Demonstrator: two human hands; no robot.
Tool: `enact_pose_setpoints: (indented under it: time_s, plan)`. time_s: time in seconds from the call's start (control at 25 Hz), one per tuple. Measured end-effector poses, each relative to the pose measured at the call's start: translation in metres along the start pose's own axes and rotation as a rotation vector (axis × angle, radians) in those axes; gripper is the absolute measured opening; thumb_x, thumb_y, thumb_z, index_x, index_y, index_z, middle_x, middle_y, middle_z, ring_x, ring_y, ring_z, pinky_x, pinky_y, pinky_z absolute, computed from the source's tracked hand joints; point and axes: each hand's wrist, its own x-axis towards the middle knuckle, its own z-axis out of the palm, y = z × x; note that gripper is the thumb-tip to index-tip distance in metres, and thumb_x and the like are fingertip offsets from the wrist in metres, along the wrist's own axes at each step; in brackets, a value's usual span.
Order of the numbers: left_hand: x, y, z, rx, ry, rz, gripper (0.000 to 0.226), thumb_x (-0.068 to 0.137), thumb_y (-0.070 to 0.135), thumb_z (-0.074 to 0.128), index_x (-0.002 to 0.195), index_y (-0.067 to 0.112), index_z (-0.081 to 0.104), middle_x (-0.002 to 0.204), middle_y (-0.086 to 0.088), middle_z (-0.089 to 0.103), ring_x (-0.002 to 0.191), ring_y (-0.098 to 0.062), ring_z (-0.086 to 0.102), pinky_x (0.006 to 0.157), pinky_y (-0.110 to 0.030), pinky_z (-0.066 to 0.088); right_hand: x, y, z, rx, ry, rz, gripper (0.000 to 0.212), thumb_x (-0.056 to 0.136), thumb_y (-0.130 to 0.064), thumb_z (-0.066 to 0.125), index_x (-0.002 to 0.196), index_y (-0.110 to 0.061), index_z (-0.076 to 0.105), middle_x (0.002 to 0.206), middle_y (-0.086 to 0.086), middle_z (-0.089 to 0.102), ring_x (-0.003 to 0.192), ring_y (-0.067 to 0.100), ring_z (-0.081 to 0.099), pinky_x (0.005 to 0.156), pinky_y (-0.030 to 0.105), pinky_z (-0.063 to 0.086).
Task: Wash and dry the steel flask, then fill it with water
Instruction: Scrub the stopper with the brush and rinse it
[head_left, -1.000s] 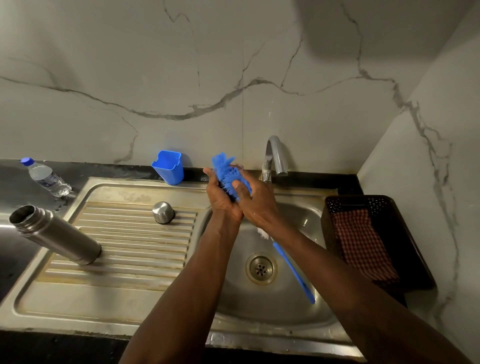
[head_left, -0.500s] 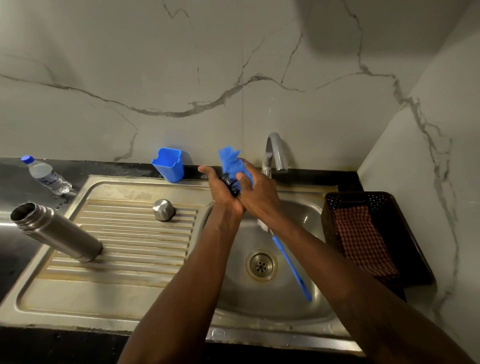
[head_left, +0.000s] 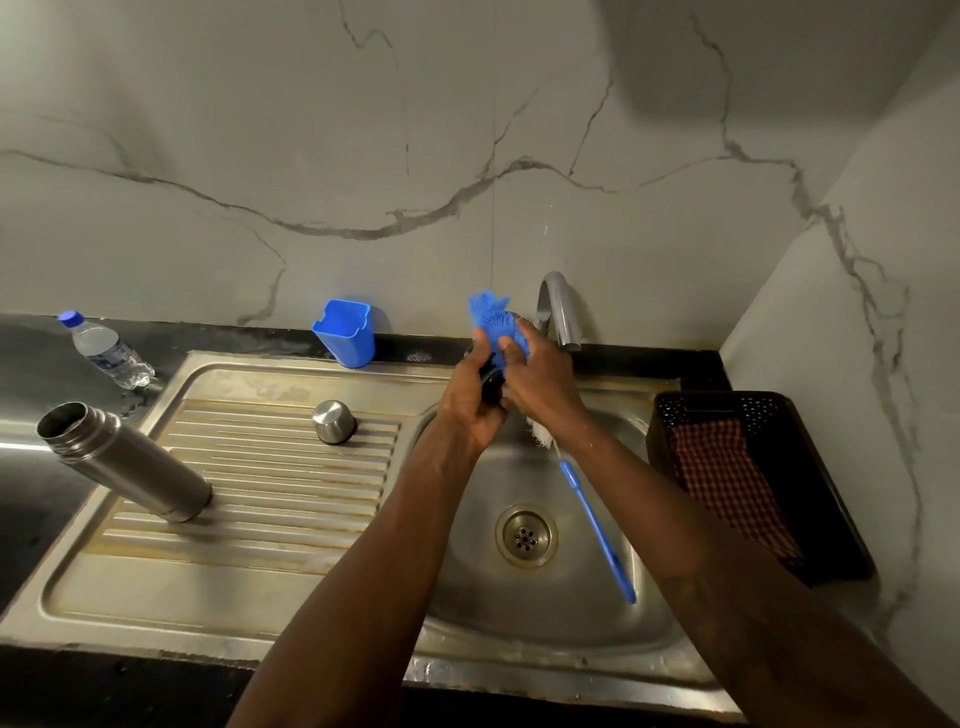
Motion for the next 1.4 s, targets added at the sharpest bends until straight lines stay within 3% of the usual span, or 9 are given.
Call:
enact_pose_setpoints:
  time_s: [0.12,0.2,0.28,0.4,0.56,0.76,0.96,1.24,1.4]
  plan:
    - [-0.002,0.007,-0.004,-0.151,0.214,0.03,0.054,0.099,0.052,0.064,0.123,0.004,0.066,0.121,-0.018,0.07,0.106,-0.027,0.071,0.103,-0.04,0.054,-0.003,0.006,-0.009,0.017,-0.01,-0.004,0.051,0.108,-0.04,0.045,0.156,-0.024,0.041,0.156,0.006,0.049,0.141,0.024,0.048,0.117,0.038,0.039]
    - [-0.002,0.016,-0.014,-0.355,0.329,0.048,0.044,0.099,0.039,0.07,0.122,0.002,0.062,0.128,-0.024,0.063,0.112,-0.033,0.069,0.102,-0.045,0.058,-0.014,0.015,-0.016,-0.001,-0.016,-0.03,0.051,0.107,-0.041,0.047,0.154,-0.021,0.046,0.153,0.006,0.053,0.139,0.023,0.05,0.113,0.034,0.04]
    - [-0.001,0.021,-0.019,-0.427,0.321,0.038,0.039,0.101,0.033,0.065,0.122,0.0,0.063,0.125,-0.025,0.065,0.113,-0.037,0.069,0.1,-0.05,0.058,-0.023,0.021,-0.018,-0.088,-0.084,-0.092,0.052,0.106,-0.045,0.05,0.152,-0.022,0.049,0.148,0.007,0.058,0.134,0.024,0.055,0.107,0.033,0.043]
    - [-0.003,0.019,-0.012,-0.378,0.245,0.013,0.041,0.106,0.04,0.056,0.112,0.002,0.069,0.094,-0.019,0.076,0.092,-0.032,0.072,0.086,-0.045,0.061,-0.025,0.021,-0.008,-0.25,-0.104,-0.185,0.053,0.105,-0.051,0.047,0.152,-0.026,0.048,0.144,0.009,0.061,0.13,0.029,0.058,0.106,0.041,0.048]
    - [-0.008,0.005,0.007,-0.291,0.229,0.073,0.041,0.106,0.035,0.056,0.124,0.0,0.068,0.115,-0.021,0.075,0.094,-0.029,0.076,0.08,-0.04,0.065,-0.006,-0.001,-0.014,-0.245,0.011,-0.163,0.046,0.107,-0.039,0.047,0.152,-0.028,0.049,0.145,0.004,0.061,0.131,0.026,0.057,0.105,0.037,0.047]
    - [0.005,0.009,0.012,-0.374,0.154,0.097,0.032,0.1,0.026,0.045,0.093,0.005,0.068,0.086,-0.015,0.065,0.071,-0.024,0.066,0.065,-0.032,0.057,-0.02,0.0,0.007,-0.174,-0.058,-0.24,0.046,0.107,-0.036,0.048,0.152,-0.024,0.048,0.144,0.009,0.061,0.128,0.03,0.06,0.109,0.039,0.047]
    - [-0.007,0.002,0.023,-0.346,0.248,0.023,0.059,0.105,0.056,0.046,0.125,0.006,0.071,0.091,-0.011,0.079,0.071,-0.022,0.076,0.065,-0.03,0.061,-0.002,-0.018,0.002,0.007,0.082,0.003,0.047,0.11,-0.036,0.042,0.155,-0.024,0.041,0.143,0.01,0.059,0.129,0.028,0.056,0.099,0.033,0.042]
    - [-0.008,0.004,0.017,-0.286,0.26,0.088,0.058,0.109,0.049,0.031,0.11,0.01,0.074,0.1,-0.011,0.079,0.087,-0.023,0.077,0.079,-0.033,0.06,-0.011,-0.016,0.009,-0.067,0.025,-0.081,0.049,0.109,-0.037,0.044,0.157,-0.025,0.04,0.149,0.009,0.056,0.137,0.029,0.048,0.11,0.035,0.037]
    - [-0.006,0.006,0.015,-0.264,0.235,0.143,0.049,0.109,0.042,0.033,0.098,0.011,0.069,0.077,-0.008,0.074,0.068,-0.018,0.072,0.065,-0.028,0.058,-0.017,-0.016,0.012,-0.086,-0.028,-0.174,0.05,0.109,-0.037,0.046,0.156,-0.023,0.041,0.148,0.009,0.057,0.134,0.028,0.053,0.108,0.034,0.041]
